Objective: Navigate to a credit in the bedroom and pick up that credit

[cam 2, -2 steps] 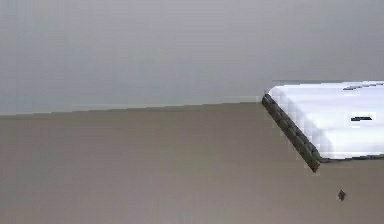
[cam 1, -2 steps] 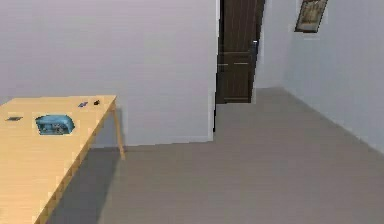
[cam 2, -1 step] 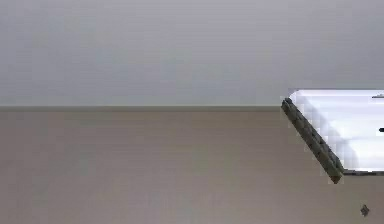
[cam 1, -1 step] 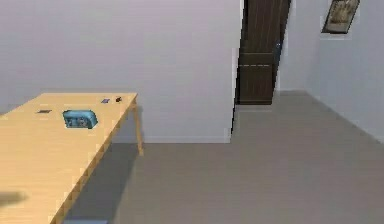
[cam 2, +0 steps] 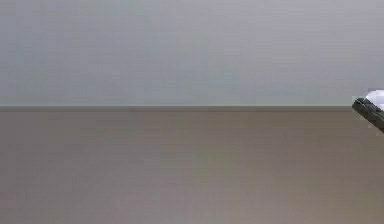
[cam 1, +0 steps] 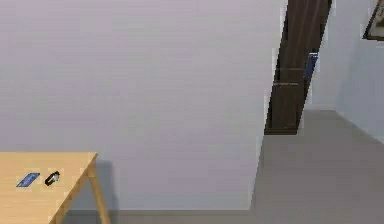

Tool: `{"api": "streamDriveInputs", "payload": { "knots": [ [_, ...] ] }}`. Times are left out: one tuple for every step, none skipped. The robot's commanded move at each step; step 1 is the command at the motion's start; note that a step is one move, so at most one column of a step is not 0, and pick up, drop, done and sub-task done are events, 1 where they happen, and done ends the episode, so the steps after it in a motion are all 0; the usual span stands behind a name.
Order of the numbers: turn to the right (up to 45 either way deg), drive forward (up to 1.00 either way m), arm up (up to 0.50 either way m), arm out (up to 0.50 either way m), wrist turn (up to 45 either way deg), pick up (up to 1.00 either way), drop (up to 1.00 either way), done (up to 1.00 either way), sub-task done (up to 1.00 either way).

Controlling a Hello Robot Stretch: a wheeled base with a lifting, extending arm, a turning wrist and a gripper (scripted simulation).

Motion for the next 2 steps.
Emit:
{"api": "streamDriveInputs", "payload": {
  "knots": [
    [-45.0, 0.0, 0.0, 0.0, 0.0, 0.0, 0.0, 0.0, 0.0],
    [-45.0, 0.0, 0.0, 0.0, 0.0, 0.0, 0.0, 0.0, 0.0]
  ]
}}
